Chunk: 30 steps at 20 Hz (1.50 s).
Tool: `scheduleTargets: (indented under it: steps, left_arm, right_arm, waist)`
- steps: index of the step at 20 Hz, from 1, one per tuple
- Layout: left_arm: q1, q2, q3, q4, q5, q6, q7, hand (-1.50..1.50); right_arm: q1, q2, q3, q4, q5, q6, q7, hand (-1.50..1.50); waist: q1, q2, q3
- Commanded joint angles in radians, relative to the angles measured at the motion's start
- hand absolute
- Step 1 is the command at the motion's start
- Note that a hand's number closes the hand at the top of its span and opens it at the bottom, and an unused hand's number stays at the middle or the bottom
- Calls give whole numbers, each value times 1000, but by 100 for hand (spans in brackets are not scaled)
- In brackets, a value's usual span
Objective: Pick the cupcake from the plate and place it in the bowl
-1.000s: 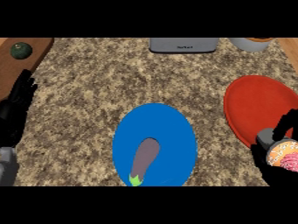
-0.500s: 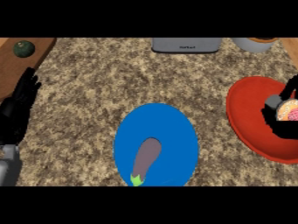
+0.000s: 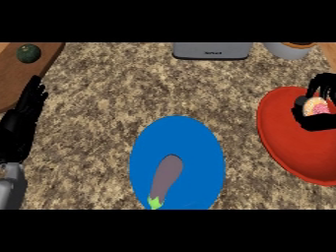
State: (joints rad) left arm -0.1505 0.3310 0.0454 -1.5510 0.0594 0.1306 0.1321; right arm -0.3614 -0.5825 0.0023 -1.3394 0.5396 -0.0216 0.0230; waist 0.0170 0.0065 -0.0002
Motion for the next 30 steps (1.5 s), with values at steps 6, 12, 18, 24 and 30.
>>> scheduleTargets:
  steps: [6,12,18,24,30]
  left_arm:
    - [-39,-4,5,-8,-18,-2,44,0]
    - [-3,-39,-4,18,-25,0,-12,0]
    - [8,-28,6,2,-28,4,1,0]
    - [-6,-29,12,19,-43,-5,-18,0]
    - [-24,-14,19,-17,-23,-30,40,0]
  right_arm:
    - [-180,-5,-16,505,28,102,-165,-150]
    - [-188,47,-183,550,-202,175,-325,-150]
    - [-225,11,-447,595,-521,350,-354,-150]
    - [-177,-184,-533,826,-571,551,-429,-150]
    - [-126,-373,-584,997,-582,747,-540,-150]
  waist:
    - [7,0,2]
    - [-6,-1,2]
    - [-22,-6,3]
    - [-5,1,2]
    - [-1,2,4]
